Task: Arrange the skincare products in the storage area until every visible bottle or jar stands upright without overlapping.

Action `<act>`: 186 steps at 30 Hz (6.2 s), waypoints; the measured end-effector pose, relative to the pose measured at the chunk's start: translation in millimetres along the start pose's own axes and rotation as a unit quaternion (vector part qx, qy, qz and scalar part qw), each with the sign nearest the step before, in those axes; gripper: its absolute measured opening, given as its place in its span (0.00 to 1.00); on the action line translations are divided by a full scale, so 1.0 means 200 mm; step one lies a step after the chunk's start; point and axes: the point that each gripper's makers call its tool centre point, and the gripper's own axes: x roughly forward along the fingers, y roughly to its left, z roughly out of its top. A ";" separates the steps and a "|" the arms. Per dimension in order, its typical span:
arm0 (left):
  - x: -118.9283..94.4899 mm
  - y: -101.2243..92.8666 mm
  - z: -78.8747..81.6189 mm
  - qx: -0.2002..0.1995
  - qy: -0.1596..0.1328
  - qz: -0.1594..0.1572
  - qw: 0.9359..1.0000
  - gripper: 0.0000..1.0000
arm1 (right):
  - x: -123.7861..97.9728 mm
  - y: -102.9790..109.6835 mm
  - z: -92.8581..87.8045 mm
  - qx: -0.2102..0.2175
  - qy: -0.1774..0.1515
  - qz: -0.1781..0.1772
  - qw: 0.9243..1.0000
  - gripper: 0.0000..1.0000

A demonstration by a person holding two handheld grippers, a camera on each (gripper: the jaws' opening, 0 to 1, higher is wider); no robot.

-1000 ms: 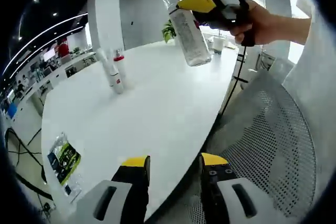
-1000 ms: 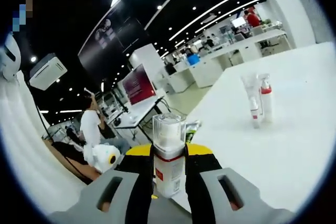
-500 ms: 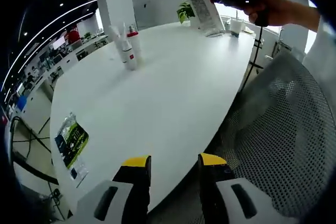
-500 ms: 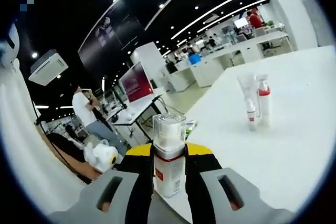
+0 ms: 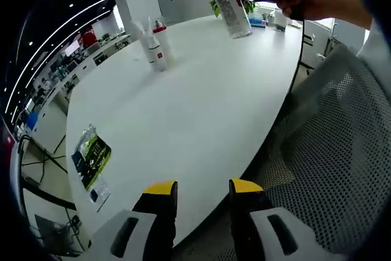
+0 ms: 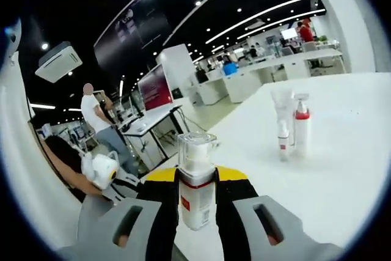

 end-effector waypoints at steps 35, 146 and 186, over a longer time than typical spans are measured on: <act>0.00 0.02 -0.03 -0.003 0.010 0.009 1.000 0.29 | 0.26 -0.63 -0.04 -0.119 -0.013 -0.074 0.990 0.20; 0.01 0.04 -0.07 0.020 0.030 0.011 0.999 0.29 | 0.42 -1.07 -0.21 -0.118 0.046 -0.152 0.980 0.19; 0.01 0.05 -0.07 0.018 0.030 0.016 0.999 0.29 | 0.28 -0.96 -0.18 -0.023 0.002 -0.177 0.984 0.20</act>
